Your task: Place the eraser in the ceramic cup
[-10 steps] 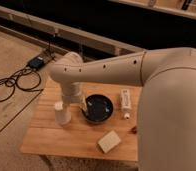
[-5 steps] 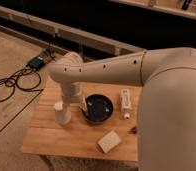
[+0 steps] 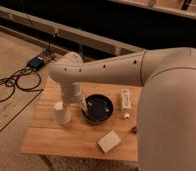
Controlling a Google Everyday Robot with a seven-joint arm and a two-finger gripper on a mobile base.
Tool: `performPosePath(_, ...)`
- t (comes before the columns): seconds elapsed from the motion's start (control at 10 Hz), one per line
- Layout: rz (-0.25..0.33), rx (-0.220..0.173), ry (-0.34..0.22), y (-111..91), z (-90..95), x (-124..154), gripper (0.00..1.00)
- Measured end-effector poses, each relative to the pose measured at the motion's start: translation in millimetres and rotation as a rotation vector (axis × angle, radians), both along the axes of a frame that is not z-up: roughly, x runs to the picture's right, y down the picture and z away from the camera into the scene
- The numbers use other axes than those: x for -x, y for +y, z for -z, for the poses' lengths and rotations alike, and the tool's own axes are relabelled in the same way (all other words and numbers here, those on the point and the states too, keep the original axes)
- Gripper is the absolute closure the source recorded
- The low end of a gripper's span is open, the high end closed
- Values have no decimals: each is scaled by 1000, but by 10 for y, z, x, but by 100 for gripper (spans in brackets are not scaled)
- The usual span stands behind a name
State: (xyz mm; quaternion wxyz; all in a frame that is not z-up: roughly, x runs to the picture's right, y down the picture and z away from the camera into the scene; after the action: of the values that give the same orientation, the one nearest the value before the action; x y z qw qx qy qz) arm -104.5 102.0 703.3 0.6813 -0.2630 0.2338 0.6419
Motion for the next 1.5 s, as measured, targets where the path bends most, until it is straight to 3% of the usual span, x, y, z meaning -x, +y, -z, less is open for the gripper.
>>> performPosePath(1.2, -2, 0, 0, -8, -16, 5, 35)
performPosePath(1.5, 41, 7, -13, 21, -131, 165, 35)
